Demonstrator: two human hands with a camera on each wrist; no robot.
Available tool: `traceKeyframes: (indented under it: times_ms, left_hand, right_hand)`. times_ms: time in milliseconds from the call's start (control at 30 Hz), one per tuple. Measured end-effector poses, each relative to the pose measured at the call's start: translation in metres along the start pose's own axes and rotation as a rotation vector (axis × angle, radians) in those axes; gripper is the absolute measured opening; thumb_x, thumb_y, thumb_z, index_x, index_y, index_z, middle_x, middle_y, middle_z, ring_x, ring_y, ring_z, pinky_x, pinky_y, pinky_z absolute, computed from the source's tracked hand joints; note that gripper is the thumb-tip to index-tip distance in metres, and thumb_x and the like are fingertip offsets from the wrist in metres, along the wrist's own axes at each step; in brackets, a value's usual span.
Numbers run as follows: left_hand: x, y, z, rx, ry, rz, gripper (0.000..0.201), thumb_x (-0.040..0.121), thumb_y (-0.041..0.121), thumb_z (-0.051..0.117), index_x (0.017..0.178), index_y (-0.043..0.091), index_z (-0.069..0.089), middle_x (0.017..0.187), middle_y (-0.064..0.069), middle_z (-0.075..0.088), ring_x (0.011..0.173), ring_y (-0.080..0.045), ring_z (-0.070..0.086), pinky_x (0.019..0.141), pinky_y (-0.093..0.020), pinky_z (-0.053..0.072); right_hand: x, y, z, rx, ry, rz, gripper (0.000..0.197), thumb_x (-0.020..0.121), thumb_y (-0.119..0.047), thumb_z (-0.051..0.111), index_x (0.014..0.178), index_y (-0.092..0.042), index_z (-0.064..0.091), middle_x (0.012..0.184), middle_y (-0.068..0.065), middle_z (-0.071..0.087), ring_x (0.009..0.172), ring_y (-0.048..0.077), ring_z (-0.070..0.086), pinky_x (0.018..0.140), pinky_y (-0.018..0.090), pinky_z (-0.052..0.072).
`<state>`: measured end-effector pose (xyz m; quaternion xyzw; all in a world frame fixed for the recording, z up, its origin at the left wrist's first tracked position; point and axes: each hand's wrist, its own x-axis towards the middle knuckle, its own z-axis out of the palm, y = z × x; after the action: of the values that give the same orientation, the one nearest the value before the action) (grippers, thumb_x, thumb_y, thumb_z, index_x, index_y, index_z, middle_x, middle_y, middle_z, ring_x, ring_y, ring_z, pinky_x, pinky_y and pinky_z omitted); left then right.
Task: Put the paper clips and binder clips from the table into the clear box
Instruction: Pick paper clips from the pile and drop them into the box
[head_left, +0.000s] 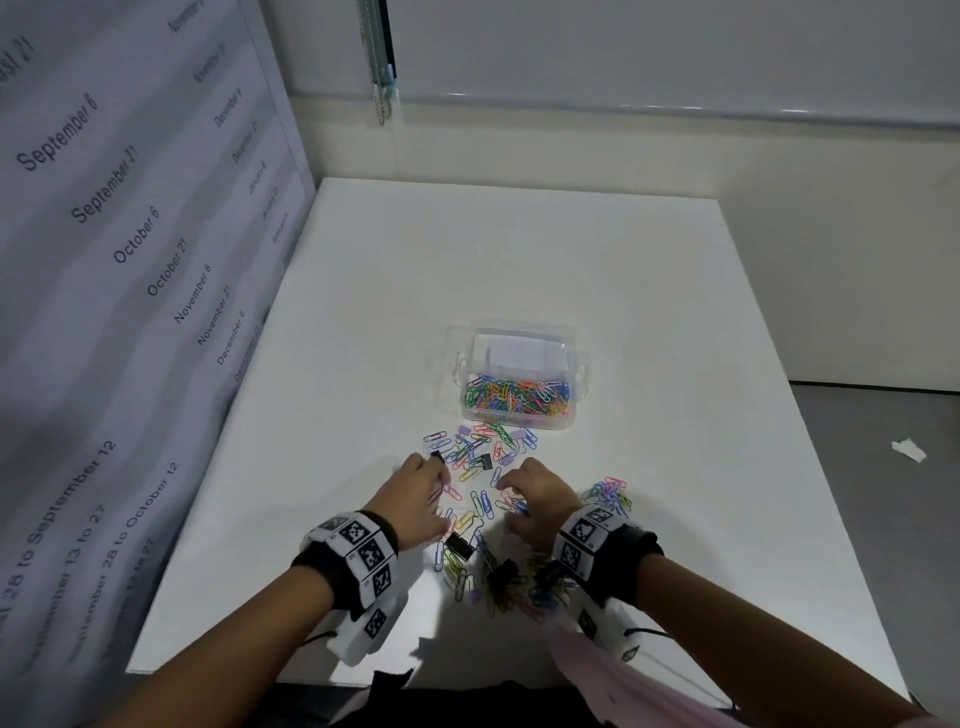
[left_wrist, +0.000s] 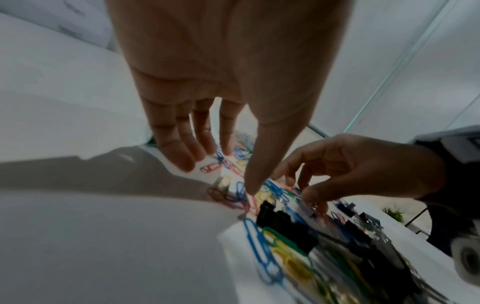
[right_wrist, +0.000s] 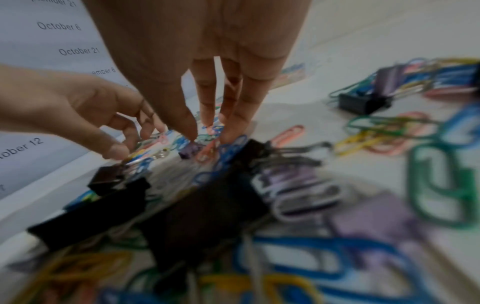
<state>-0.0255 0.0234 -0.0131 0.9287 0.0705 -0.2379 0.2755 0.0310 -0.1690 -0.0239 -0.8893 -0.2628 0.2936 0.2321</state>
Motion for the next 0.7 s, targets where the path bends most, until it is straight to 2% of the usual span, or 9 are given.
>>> traceKeyframes:
  times_ms: [100, 200, 367, 433, 500, 533, 567, 600, 700]
  left_hand:
    - [-0.011, -0.004, 0.003, 0.029, -0.025, 0.001, 0.066, 0.078, 0.023, 0.069, 0.134, 0.017, 0.036, 0.128, -0.007, 0.038, 0.117, -0.024, 0.048, 0.096, -0.03, 0.041]
    - [-0.013, -0.002, 0.006, 0.002, -0.002, -0.006, 0.069, 0.08, 0.019, 0.068, 0.138, 0.016, 0.032, 0.131, -0.007, 0.036, 0.12, -0.023, 0.047, 0.096, -0.028, 0.04]
    - [0.001, 0.011, 0.009, -0.056, 0.043, -0.003, 0.051, 0.081, 0.013, 0.068, 0.126, 0.015, 0.045, 0.126, -0.008, 0.041, 0.112, -0.026, 0.051, 0.095, -0.032, 0.044]
    - [0.008, 0.018, 0.011, -0.058, 0.037, 0.023, 0.042, 0.08, 0.01, 0.068, 0.119, 0.015, 0.05, 0.122, -0.007, 0.044, 0.105, -0.025, 0.054, 0.091, -0.033, 0.046]
    - [0.014, 0.027, 0.014, -0.058, 0.033, 0.047, 0.037, 0.079, 0.009, 0.068, 0.113, 0.014, 0.054, 0.116, -0.007, 0.047, 0.097, -0.025, 0.056, 0.086, -0.033, 0.046]
    - [0.017, 0.031, 0.016, -0.065, 0.032, 0.058, 0.036, 0.079, 0.008, 0.068, 0.112, 0.013, 0.055, 0.112, -0.006, 0.048, 0.093, -0.024, 0.056, 0.085, -0.033, 0.046]
    - [0.02, 0.035, 0.018, -0.078, 0.031, 0.07, 0.035, 0.078, 0.008, 0.069, 0.11, 0.013, 0.056, 0.107, -0.005, 0.048, 0.088, -0.023, 0.055, 0.084, -0.032, 0.045]
    - [0.022, 0.04, 0.021, -0.097, 0.033, 0.087, 0.034, 0.076, 0.006, 0.069, 0.108, 0.012, 0.057, 0.101, -0.004, 0.047, 0.084, -0.02, 0.052, 0.082, -0.032, 0.045]
    - [0.025, 0.05, 0.027, -0.209, 0.041, 0.124, 0.033, 0.074, -0.004, 0.06, 0.103, 0.01, 0.06, 0.094, -0.002, 0.051, 0.077, -0.017, 0.05, 0.072, -0.028, 0.044]
  right_hand:
    - [0.007, -0.009, 0.005, -0.003, 0.003, -0.029, 0.053, 0.072, -0.016, 0.07, 0.122, -0.006, 0.054, 0.116, 0.018, 0.051, 0.102, 0.03, 0.054, 0.088, 0.03, 0.043]
    - [0.012, -0.018, 0.004, -0.008, -0.056, -0.004, 0.057, 0.073, -0.016, 0.069, 0.127, -0.013, 0.05, 0.121, 0.012, 0.047, 0.107, 0.024, 0.051, 0.09, 0.026, 0.041]
    - [0.015, -0.012, -0.008, -0.006, -0.074, 0.0, 0.053, 0.075, -0.009, 0.066, 0.125, -0.014, 0.051, 0.12, 0.011, 0.049, 0.084, 0.011, 0.04, 0.078, 0.017, 0.034]
    - [0.014, -0.003, -0.014, -0.021, -0.045, 0.009, 0.052, 0.074, -0.011, 0.066, 0.124, -0.014, 0.053, 0.118, 0.012, 0.051, 0.08, 0.013, 0.04, 0.076, 0.018, 0.033]
    - [0.008, 0.001, -0.013, -0.041, 0.011, -0.007, 0.047, 0.071, -0.017, 0.068, 0.117, -0.011, 0.057, 0.109, 0.014, 0.055, 0.076, 0.02, 0.049, 0.07, 0.019, 0.036]
    - [0.007, 0.004, -0.011, -0.004, 0.023, 0.016, 0.044, 0.068, -0.025, 0.067, 0.109, -0.011, 0.061, 0.099, 0.016, 0.058, 0.072, 0.025, 0.056, 0.064, 0.019, 0.04]
    - [0.006, 0.011, -0.008, 0.068, -0.068, 0.061, 0.043, 0.063, -0.034, 0.066, 0.1, -0.012, 0.063, 0.086, 0.017, 0.06, 0.066, 0.027, 0.062, 0.057, 0.019, 0.044]
    - [0.008, 0.02, -0.003, 0.077, -0.075, 0.031, 0.044, 0.058, -0.038, 0.064, 0.095, -0.013, 0.062, 0.078, 0.017, 0.06, 0.061, 0.029, 0.063, 0.053, 0.02, 0.047]
    - [0.009, 0.023, -0.001, -0.009, -0.038, -0.02, 0.057, 0.057, -0.039, 0.068, 0.102, -0.005, 0.063, 0.085, 0.024, 0.058, 0.073, 0.034, 0.061, 0.064, 0.033, 0.051]
